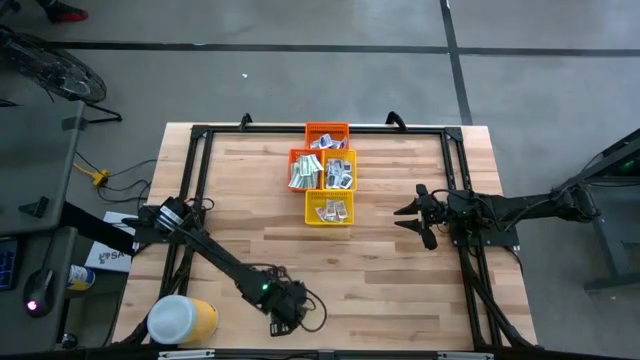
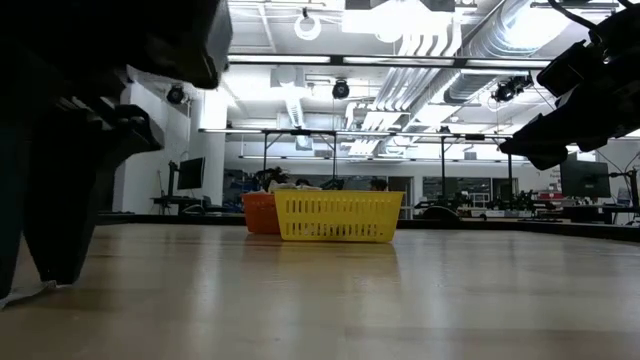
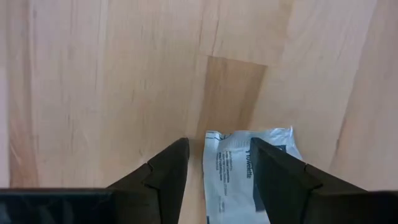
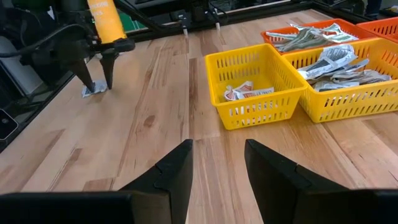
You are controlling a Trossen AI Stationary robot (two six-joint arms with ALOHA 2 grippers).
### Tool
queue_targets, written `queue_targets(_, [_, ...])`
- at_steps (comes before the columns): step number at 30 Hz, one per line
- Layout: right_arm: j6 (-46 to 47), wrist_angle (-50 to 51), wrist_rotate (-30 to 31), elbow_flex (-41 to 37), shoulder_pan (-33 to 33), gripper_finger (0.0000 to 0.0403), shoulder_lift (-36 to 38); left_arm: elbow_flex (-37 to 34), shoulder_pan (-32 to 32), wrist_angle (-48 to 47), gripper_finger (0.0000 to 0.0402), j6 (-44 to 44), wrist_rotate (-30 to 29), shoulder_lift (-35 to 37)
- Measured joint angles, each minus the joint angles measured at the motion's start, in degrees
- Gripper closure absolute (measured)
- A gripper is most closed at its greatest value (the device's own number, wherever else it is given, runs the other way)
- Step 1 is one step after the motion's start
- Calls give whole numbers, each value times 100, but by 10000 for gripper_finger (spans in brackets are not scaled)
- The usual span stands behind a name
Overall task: Pick & Place First Aid Supplies
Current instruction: Put the towelette pack into the top yellow bin
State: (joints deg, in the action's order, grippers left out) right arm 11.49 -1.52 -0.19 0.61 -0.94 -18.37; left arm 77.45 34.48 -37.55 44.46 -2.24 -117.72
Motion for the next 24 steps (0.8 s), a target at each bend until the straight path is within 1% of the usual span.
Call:
queue_targets(5, [0,0,1,1,0,263,0,13,277,104,232,413,-705,-229])
queue_targets(9, [1,0,0,0,-1,263,2,15,420,134,265,789,-1042,-291])
queue_targets(14, [0,0,2,-1,1,263,2,7,452,188,331,858,-1030,-299])
queue_targets(19, [1,0,0,0,0,263,0,4,448,202,390,1333,-967,-299])
queue_targets(24, [0,0,2,0,1,263,0,120,441,128,397,1738,-942,-328])
